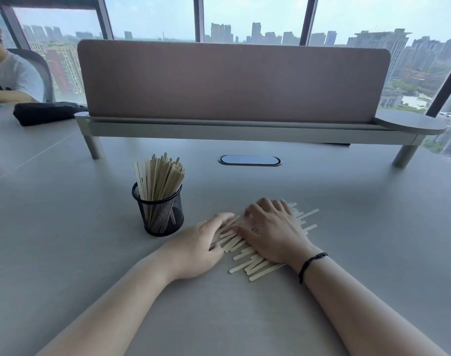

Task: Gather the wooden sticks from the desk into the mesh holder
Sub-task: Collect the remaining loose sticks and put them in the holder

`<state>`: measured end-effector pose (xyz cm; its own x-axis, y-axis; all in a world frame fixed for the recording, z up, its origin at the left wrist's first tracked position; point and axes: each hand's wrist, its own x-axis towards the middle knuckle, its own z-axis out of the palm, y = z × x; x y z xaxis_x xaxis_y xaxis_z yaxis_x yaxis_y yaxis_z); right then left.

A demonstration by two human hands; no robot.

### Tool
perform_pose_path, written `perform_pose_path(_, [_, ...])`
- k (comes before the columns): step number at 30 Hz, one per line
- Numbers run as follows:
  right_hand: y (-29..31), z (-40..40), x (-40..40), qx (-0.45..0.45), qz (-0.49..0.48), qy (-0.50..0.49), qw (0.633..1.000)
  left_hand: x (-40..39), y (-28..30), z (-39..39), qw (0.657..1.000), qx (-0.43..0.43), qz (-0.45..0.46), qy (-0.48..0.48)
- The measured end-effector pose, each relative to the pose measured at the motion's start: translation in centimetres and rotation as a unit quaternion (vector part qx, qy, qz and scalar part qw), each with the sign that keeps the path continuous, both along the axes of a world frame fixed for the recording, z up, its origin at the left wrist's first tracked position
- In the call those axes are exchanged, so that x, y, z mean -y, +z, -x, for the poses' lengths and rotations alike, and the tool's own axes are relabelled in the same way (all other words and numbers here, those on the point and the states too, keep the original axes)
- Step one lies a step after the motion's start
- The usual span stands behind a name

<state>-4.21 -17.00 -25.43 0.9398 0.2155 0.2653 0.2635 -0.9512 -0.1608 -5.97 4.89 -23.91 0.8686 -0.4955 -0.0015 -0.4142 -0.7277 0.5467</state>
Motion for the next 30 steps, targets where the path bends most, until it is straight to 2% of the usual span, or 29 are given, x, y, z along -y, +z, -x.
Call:
perform_pose_path(3, [-0.4, -0.4, -0.5, 0.030, 0.005, -0.032, 0.999, -0.2, -0.4, -0.2, 0.998, 0.047, 0.014, 0.031])
perform_pose_path(9, [-0.4, -0.9, -2.3, 0.032, 0.014, -0.107, 0.994, 0.1, -1.0, -0.9, 0.992, 0.033, 0.116, 0.044])
perform_pose_path(12, [-0.1, -0.9, -3.1, 0.010, 0.002, -0.151, 0.988, 0.3, -0.4, -0.5, 0.995, 0.043, 0.084, 0.019])
perform_pose_path(14, [0.1, -0.8, -3.3, -0.007, -0.029, -0.164, 0.986, 0.3, 0.0, 0.0, 0.998, 0.049, 0.026, -0.014])
perform_pose_path(17, [0.9, -0.7, -2.4, -0.062, -0.120, -0.139, 0.981, 0.5, 0.2, 0.4, 0.994, 0.079, -0.066, -0.037])
perform_pose_path(19, [1.8, -0.4, -0.7, -0.112, -0.152, -0.082, 0.979, 0.6, 0.0, 0.3, 0.995, 0.081, -0.055, -0.029])
perform_pose_path(23, [2.7, 1.0, 2.7, -0.219, -0.040, 0.035, 0.974, 0.5, -0.4, -0.5, 0.997, 0.077, 0.019, -0.007])
perform_pose_path(26, [2.0, 1.8, 3.3, -0.204, 0.027, 0.060, 0.977, 0.3, -0.5, -0.9, 0.994, 0.104, 0.032, 0.003])
perform_pose_path(30, [1.5, 1.8, 1.8, -0.117, 0.004, 0.028, 0.993, 0.4, -0.7, -0.9, 0.991, 0.128, 0.027, 0.007])
